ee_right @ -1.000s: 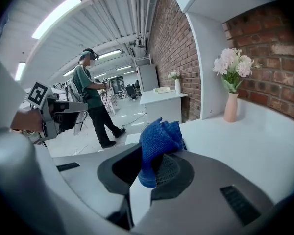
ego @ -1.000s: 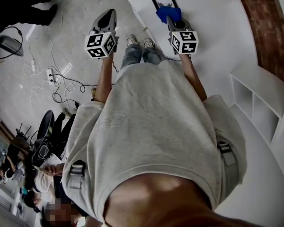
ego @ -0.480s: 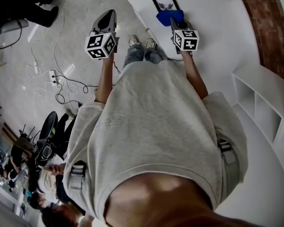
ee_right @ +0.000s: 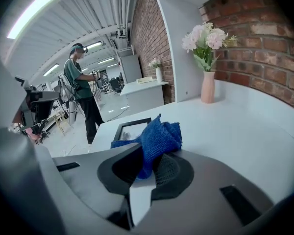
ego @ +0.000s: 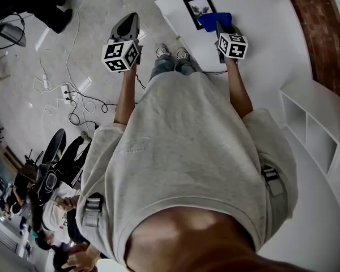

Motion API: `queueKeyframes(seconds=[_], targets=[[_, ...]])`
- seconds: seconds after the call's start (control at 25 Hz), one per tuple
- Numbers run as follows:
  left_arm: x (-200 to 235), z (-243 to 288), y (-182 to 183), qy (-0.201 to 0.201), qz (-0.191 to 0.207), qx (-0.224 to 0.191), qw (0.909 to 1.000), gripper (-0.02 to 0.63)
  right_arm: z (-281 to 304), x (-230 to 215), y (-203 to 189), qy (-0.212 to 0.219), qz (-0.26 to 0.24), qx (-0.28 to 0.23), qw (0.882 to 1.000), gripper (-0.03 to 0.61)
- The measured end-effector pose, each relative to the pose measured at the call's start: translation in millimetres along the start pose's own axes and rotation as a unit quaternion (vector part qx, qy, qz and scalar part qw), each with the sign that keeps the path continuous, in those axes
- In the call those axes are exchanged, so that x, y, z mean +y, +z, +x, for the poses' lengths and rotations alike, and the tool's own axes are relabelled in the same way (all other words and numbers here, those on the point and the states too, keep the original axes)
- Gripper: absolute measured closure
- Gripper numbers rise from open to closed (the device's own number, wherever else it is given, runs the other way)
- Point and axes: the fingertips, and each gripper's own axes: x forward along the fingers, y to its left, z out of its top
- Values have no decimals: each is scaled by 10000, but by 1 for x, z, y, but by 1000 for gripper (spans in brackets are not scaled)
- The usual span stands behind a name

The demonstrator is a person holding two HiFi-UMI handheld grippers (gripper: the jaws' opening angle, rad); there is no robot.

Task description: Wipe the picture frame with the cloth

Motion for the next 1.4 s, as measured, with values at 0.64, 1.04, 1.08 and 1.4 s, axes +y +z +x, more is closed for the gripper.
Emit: queueKeyframes(seconds=[0.64, 1.04, 1.08, 1.4], targets=[[3, 2, 7, 24, 16, -28, 10000, 598, -8, -63, 10, -541, 351, -77, 9979, 522], [6, 4, 9, 45, 7, -70, 10000, 598, -26, -92, 35, -923, 139, -312, 9951, 522], [6, 3, 9, 42, 7, -70, 10000, 598, -28, -89, 38, -919, 108, -345, 9951, 522], [8, 6, 19, 74, -16, -250, 9997, 598, -25, -49, 73, -569, -201, -721, 9956, 522]])
